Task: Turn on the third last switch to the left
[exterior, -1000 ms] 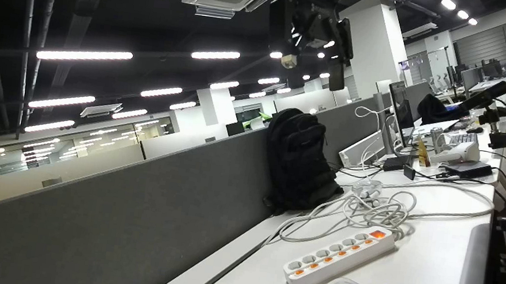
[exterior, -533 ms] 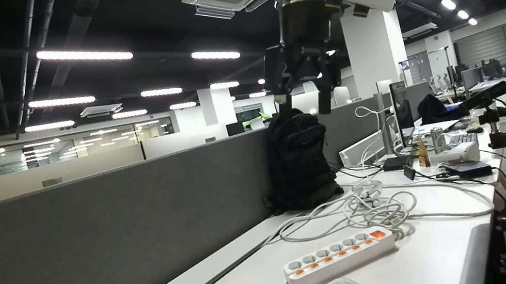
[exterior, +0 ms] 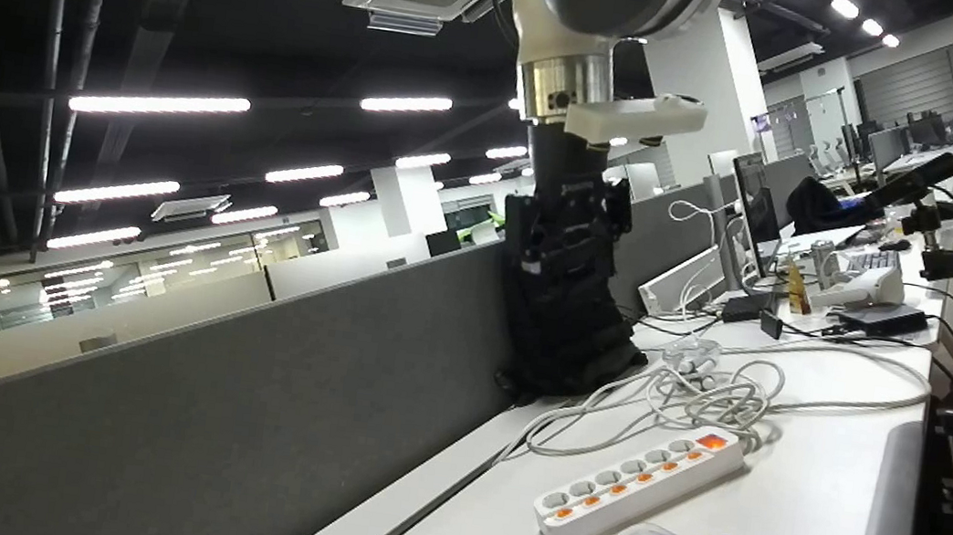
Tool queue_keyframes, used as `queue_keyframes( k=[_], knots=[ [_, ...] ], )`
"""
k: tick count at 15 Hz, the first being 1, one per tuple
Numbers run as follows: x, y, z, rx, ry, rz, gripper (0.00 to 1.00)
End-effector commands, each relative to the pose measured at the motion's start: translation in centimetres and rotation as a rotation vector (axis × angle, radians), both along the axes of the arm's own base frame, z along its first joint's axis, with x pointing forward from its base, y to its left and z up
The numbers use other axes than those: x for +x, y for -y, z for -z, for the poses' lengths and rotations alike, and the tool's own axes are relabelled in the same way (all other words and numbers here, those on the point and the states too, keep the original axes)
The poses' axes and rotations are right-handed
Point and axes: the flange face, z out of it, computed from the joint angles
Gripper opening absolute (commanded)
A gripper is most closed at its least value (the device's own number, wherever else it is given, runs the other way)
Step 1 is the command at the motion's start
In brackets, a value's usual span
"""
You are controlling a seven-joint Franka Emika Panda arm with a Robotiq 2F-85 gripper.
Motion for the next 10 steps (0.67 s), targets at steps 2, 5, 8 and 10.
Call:
queue_keyframes(
  k=[2, 5, 8, 10],
  knots=[
    [4.0, 2.2, 3.5, 0.003, -0.070, 0.103, 0.55],
    [5.7, 3.3, 5.9, 0.012, -0.100, 0.140, 0.34],
    [7.4, 4.1, 7.5, 0.026, -0.089, 0.162, 0.12],
    [8.6, 4.7, 8.5, 0.027, -0.086, 0.171, 0.02]
  ],
)
